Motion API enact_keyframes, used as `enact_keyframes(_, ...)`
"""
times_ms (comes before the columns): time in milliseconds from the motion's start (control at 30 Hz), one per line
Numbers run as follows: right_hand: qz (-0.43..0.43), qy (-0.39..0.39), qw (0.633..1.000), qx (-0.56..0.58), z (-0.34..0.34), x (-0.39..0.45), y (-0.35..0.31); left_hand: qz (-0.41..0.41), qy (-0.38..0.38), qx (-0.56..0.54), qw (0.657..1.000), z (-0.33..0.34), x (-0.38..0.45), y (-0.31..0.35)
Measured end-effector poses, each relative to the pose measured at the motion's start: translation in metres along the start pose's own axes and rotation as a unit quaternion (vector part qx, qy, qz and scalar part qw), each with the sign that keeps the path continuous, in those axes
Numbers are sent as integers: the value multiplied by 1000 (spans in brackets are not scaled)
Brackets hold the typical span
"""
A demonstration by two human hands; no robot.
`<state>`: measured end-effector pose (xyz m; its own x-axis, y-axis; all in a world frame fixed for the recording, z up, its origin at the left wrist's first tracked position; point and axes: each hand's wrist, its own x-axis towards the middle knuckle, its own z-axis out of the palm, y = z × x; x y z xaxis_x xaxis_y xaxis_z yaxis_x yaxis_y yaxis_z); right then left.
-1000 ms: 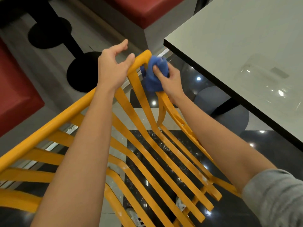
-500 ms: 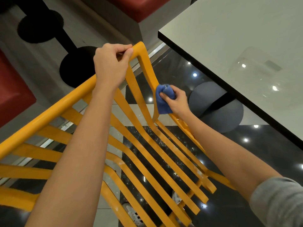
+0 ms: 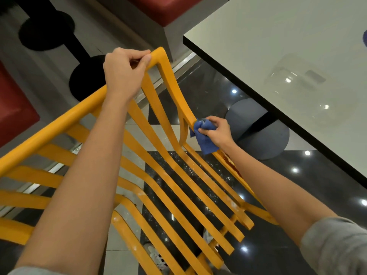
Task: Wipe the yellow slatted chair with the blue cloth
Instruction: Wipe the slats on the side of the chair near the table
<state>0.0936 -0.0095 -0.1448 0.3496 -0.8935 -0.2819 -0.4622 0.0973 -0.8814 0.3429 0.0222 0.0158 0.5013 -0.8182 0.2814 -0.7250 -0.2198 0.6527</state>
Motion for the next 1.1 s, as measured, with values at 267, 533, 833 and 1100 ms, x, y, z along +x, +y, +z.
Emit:
enact_keyframes(267,11,3,998,57,3,-14,18,-3,-4,7,1000,1,-2,1)
enact_keyframes(533,5,-27,998,-59,-4,1,17,-4,-3,13,1000,1,-2,2)
enact_keyframes(833,-18,-83,993,-81,-27,-7,34,0,2,11,1000,2,-1,0)
enact_keyframes(1100,17,-108,994,-19,-37,-29,62,114,7,166,979,29,-35,9)
